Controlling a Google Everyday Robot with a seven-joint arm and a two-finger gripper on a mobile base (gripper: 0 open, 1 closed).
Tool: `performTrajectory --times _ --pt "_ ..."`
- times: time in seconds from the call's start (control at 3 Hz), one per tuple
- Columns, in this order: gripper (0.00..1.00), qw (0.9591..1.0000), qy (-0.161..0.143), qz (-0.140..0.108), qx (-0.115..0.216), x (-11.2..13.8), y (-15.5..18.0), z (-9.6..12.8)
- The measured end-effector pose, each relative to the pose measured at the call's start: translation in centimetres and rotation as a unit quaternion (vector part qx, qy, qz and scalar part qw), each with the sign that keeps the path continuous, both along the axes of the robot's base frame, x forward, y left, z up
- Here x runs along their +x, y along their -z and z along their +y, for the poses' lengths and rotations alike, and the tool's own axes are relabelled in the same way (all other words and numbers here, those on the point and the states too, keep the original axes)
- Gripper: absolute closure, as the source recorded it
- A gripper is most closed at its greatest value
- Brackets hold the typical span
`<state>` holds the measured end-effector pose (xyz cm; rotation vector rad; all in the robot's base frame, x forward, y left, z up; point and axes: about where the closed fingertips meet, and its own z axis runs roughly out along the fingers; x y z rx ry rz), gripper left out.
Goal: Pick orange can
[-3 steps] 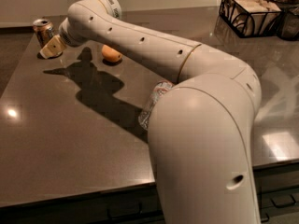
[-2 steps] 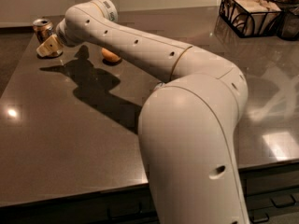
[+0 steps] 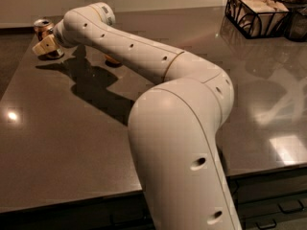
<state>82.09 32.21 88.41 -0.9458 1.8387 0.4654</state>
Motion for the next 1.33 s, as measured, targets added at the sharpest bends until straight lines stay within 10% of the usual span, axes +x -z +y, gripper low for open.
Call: performTrajectory --times 0.33,1.33 --pt "0.0 1.0 -0.002 -0.002 0.008 0.4 -0.3 1.1" --pt "0.63 0.9992 -0.022 -0.005 0.034 -1.2 -2.3 3.1"
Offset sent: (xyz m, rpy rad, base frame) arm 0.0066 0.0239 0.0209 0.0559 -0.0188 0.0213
